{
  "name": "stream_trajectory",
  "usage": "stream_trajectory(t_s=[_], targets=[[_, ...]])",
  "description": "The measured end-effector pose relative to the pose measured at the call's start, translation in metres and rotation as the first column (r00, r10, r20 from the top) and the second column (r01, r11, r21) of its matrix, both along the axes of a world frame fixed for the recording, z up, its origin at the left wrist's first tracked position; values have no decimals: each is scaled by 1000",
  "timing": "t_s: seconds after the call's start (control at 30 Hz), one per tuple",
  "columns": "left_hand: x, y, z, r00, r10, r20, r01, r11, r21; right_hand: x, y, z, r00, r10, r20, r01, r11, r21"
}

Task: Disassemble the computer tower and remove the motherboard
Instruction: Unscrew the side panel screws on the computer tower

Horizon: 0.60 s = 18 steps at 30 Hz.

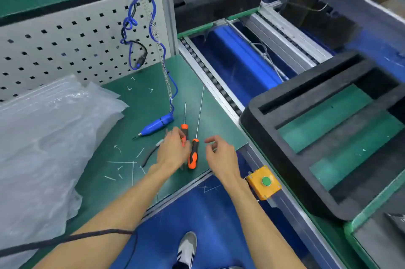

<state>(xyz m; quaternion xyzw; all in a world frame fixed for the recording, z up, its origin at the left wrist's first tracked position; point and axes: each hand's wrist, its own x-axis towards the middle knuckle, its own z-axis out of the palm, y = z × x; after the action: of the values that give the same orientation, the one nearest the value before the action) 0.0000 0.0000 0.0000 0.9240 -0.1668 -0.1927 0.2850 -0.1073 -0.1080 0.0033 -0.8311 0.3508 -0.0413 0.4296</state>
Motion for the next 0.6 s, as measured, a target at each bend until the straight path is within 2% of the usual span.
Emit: stream_trajectory(t_s=[0.27, 0.47, 0.6], targets=[[14, -12, -18, 1000, -2, -18, 2, 999, 46, 18, -7, -10, 998, 7, -60, -6, 1000, 21], [21, -8, -27, 996, 43, -84, -39, 998, 43, 25, -4, -13, 999, -6, -39, 7, 999, 38], [20, 1, -23, 996, 48, -79, -51, 998, -28, 20, 2, -10, 999, -34, -6, 35, 999, 32]])
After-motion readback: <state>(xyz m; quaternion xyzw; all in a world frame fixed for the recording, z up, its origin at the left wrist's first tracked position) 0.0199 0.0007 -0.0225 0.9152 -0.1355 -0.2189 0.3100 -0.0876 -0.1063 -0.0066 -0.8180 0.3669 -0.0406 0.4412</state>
